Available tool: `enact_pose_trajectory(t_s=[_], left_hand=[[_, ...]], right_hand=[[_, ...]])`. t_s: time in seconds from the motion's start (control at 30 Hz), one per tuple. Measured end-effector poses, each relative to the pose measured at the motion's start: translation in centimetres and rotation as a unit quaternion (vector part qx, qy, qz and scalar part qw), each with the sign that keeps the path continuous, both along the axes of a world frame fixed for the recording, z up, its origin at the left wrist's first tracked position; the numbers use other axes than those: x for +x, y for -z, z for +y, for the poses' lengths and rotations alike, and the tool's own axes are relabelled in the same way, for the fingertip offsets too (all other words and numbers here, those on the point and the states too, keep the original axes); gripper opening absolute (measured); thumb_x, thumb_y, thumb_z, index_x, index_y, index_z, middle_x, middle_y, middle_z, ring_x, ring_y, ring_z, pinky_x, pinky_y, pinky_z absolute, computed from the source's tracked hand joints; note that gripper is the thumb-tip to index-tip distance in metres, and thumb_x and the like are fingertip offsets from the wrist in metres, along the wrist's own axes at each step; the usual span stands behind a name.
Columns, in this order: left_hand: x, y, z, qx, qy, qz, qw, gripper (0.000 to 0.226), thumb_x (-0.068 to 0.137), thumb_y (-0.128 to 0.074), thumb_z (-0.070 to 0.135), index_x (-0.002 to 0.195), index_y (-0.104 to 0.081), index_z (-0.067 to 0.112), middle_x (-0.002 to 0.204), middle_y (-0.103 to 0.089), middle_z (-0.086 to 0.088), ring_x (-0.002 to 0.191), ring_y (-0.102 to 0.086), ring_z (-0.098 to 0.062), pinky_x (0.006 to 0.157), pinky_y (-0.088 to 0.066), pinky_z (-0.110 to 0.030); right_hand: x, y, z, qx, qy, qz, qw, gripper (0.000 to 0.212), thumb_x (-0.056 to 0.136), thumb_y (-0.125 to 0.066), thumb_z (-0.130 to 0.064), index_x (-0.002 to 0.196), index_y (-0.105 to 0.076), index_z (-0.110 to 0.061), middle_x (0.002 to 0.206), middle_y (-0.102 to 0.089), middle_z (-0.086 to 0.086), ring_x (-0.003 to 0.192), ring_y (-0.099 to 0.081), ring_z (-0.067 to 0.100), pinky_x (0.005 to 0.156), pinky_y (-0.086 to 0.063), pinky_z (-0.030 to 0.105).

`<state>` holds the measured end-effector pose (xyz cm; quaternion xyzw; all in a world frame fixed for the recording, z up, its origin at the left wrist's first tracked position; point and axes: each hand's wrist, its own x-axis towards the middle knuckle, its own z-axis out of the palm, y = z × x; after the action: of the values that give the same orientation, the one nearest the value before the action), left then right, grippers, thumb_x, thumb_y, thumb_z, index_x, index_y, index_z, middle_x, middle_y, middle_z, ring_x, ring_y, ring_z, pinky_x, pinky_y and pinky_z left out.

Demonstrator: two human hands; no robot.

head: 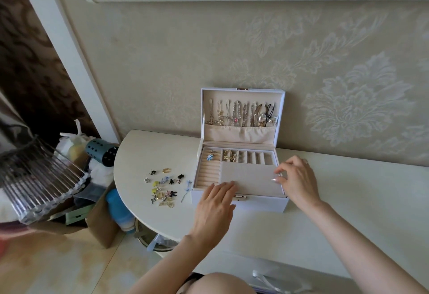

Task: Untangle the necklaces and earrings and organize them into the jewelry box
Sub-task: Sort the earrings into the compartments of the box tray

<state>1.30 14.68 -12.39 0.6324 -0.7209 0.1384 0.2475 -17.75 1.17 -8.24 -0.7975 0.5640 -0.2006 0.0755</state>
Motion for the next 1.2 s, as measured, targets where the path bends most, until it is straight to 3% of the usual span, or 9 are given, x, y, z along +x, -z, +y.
enact_pose_trajectory(t_s=[0.17,0.27,0.4,0.53,0.63,0.7,0.8,0.93,1.2], left_hand=[[-0.5,-0.2,0.8,0.011,-0.024,-0.020,0.999,0.054,0.062,-0.081,0.012,0.112,-0.063,0.011,0.112,-0.066,-0.003,0.104,-0.063,-0.021,0.094,-0.050,-0.038],[-0.4,-0.8,1.2,-0.004,-0.079,-0.004,0.997,0.047,0.057,-0.085,0.011,0.100,-0.066,0.014,0.099,-0.067,-0.001,0.087,-0.064,-0.021,0.075,-0.053,-0.032],[0.0,-2.0,0.6,0.020,-0.119,0.010,0.993,0.045,0.041,-0.085,-0.004,0.076,-0.066,0.016,0.073,-0.061,0.004,0.060,-0.054,-0.015,0.044,-0.030,-0.020],[-0.1,-2.2,-0.2,0.030,-0.103,-0.009,0.994,0.042,0.041,-0.084,-0.005,0.069,-0.061,0.018,0.067,-0.055,0.006,0.055,-0.047,-0.013,0.043,-0.020,-0.020],[-0.4,-2.1,-0.3,0.004,-0.085,-0.002,0.996,0.047,0.044,-0.078,-0.008,0.080,-0.062,0.017,0.074,-0.056,0.005,0.061,-0.048,-0.014,0.044,-0.025,-0.020],[-0.8,-1.6,0.0,-0.018,-0.028,-0.022,0.999,0.054,0.049,-0.070,-0.008,0.096,-0.060,0.016,0.090,-0.059,0.001,0.075,-0.050,-0.017,0.055,-0.037,-0.023],[-1.7,-0.9,0.1,-0.025,0.000,-0.075,0.997,0.062,0.056,-0.063,-0.002,0.114,-0.056,0.016,0.107,-0.058,-0.008,0.088,-0.051,-0.024,0.071,-0.045,-0.032],[-2.0,-0.4,0.0,0.016,-0.099,-0.056,0.993,0.064,0.059,-0.072,0.008,0.121,-0.057,0.006,0.100,-0.056,-0.009,0.080,-0.048,-0.024,0.066,-0.044,-0.033],[-1.4,0.3,0.7,0.033,-0.157,-0.051,0.986,0.070,0.052,-0.069,0.006,0.120,-0.056,-0.001,0.102,-0.048,-0.012,0.078,-0.038,-0.025,0.068,-0.028,-0.034]], right_hand=[[0.4,-0.9,0.2,0.025,0.028,0.027,0.999,0.007,0.085,-0.066,-0.024,0.088,-0.065,-0.018,0.101,-0.057,0.004,0.105,-0.050,0.025,0.074,-0.037,0.029],[0.8,-1.4,0.1,0.017,0.030,0.078,0.996,0.015,0.089,-0.060,-0.020,0.076,-0.053,-0.024,0.101,-0.061,0.001,0.102,-0.053,0.023,0.073,-0.035,0.030],[1.4,-1.4,-0.3,-0.006,0.039,0.173,0.984,0.009,0.091,-0.056,-0.026,0.094,-0.062,-0.019,0.108,-0.063,0.001,0.107,-0.054,0.021,0.084,-0.036,0.032],[1.2,-1.3,-1.0,-0.002,0.056,0.170,0.984,0.019,0.091,-0.056,-0.027,0.103,-0.062,-0.014,0.112,-0.062,0.004,0.109,-0.054,0.023,0.085,-0.037,0.032],[0.7,-1.8,-1.5,0.027,0.090,0.055,0.994,0.013,0.091,-0.053,-0.015,0.095,-0.066,-0.012,0.107,-0.064,0.007,0.104,-0.056,0.028,0.079,-0.042,0.033],[0.6,-3.0,-1.6,0.078,0.103,-0.121,0.984,0.011,0.090,-0.055,-0.013,0.083,-0.064,-0.011,0.095,-0.067,0.008,0.093,-0.061,0.028,0.075,-0.046,0.034],[1.5,-5.9,-0.4,0.173,0.009,-0.445,0.879,0.015,0.089,-0.058,-0.006,0.075,-0.058,-0.010,0.075,-0.064,0.009,0.058,-0.062,0.007,0.060,-0.052,0.021],[2.9,-8.0,1.7,0.263,-0.147,-0.536,0.789,0.017,0.090,-0.058,-0.011,0.106,-0.061,-0.010,0.098,-0.072,0.005,0.071,-0.067,0.015,0.061,-0.052,0.022],[3.3,-2.6,3.2,0.200,-0.117,-0.242,0.942,0.014,0.074,-0.077,-0.027,0.085,-0.068,-0.026,0.077,-0.064,-0.005,0.068,-0.054,0.008,0.064,-0.042,0.020]])
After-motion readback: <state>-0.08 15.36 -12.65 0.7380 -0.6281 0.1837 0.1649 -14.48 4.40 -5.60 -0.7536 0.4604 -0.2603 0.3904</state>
